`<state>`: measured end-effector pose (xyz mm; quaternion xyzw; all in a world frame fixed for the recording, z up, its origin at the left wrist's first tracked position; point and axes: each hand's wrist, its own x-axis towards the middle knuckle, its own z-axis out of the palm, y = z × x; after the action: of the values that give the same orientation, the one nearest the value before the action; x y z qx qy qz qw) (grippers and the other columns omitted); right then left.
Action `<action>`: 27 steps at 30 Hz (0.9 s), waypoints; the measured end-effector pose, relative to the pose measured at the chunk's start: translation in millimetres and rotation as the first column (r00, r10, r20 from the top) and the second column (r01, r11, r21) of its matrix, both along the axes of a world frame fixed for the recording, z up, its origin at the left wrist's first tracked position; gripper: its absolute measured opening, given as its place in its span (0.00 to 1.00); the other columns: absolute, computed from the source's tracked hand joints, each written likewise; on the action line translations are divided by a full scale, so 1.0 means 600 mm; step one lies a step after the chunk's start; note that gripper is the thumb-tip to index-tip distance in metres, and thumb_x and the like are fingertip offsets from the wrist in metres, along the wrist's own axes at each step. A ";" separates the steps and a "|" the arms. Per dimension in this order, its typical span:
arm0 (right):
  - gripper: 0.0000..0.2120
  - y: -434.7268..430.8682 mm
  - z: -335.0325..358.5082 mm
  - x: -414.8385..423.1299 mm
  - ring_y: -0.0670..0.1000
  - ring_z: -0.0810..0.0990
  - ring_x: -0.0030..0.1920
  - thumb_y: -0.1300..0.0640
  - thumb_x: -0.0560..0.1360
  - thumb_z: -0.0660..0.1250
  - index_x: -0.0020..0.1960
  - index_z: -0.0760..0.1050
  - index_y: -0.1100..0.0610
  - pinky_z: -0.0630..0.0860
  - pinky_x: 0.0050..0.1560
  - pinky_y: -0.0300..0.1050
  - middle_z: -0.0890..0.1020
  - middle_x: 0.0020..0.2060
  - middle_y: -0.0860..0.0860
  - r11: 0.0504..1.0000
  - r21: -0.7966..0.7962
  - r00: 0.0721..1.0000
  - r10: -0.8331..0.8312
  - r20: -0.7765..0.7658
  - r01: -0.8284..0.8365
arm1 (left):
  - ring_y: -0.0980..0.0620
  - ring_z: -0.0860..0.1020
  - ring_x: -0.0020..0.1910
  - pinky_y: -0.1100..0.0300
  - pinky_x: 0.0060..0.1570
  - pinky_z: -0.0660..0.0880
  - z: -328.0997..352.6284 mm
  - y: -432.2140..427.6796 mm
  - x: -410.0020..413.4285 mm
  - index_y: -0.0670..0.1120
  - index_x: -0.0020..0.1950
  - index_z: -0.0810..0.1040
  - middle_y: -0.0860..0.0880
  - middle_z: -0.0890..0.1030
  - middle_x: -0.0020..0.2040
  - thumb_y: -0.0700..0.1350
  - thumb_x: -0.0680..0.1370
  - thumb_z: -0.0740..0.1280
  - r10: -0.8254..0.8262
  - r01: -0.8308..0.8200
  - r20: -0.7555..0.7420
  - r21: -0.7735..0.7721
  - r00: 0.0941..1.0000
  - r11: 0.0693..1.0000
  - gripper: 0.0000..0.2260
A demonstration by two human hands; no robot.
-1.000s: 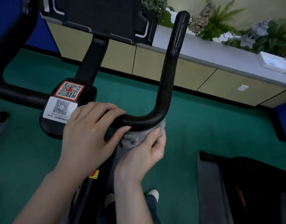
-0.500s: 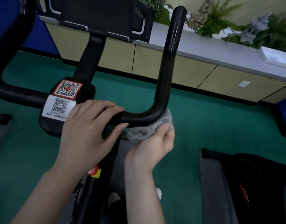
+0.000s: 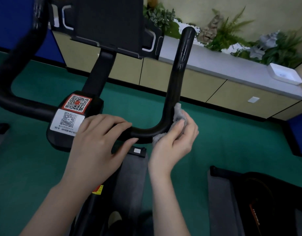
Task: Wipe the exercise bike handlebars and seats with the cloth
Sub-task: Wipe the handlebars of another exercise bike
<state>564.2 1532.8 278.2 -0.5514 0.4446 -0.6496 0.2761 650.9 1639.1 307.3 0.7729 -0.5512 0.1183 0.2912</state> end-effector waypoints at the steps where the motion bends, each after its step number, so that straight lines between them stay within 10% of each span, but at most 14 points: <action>1: 0.13 0.003 -0.003 -0.008 0.51 0.74 0.58 0.62 0.79 0.56 0.56 0.78 0.65 0.71 0.60 0.44 0.80 0.53 0.52 0.997 -0.072 0.995 0.014 -0.097 -0.020 | 0.47 0.78 0.50 0.54 0.59 0.66 0.000 -0.002 -0.002 0.44 0.52 0.82 0.50 0.81 0.49 0.54 0.76 0.65 0.012 -0.012 0.003 -0.005 1.000 1.000 0.15; 6: 0.12 -0.005 0.003 -0.043 0.50 0.73 0.56 0.65 0.79 0.57 0.52 0.79 0.64 0.69 0.60 0.46 0.81 0.50 0.53 0.913 -0.233 0.883 0.218 -0.416 -0.335 | 0.47 0.77 0.52 0.52 0.64 0.63 -0.005 -0.024 -0.025 0.45 0.52 0.82 0.50 0.80 0.48 0.56 0.76 0.66 0.015 -0.015 -0.034 -0.022 0.999 1.000 0.16; 20: 0.11 -0.122 0.080 -0.075 0.52 0.75 0.58 0.61 0.80 0.60 0.54 0.80 0.60 0.69 0.60 0.52 0.81 0.52 0.50 0.596 -0.005 0.326 0.432 -0.841 -0.803 | 0.51 0.77 0.49 0.59 0.60 0.60 -0.018 -0.041 -0.042 0.49 0.50 0.81 0.55 0.79 0.46 0.58 0.76 0.63 0.018 -0.025 -0.164 -0.038 0.986 0.999 0.15; 27: 0.09 -0.159 0.096 -0.054 0.55 0.71 0.60 0.64 0.78 0.63 0.55 0.80 0.64 0.63 0.65 0.37 0.77 0.58 0.57 0.672 -0.030 0.370 0.369 -0.852 -0.740 | 0.52 0.76 0.49 0.57 0.61 0.61 -0.016 -0.041 -0.044 0.49 0.49 0.80 0.56 0.79 0.46 0.58 0.76 0.64 0.027 -0.037 -0.199 -0.044 0.980 0.998 0.14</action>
<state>531.7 1437.3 336.1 -0.9403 0.1507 -0.2743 0.1340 624.7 1614.5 297.8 0.7824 -0.5039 0.0583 0.3613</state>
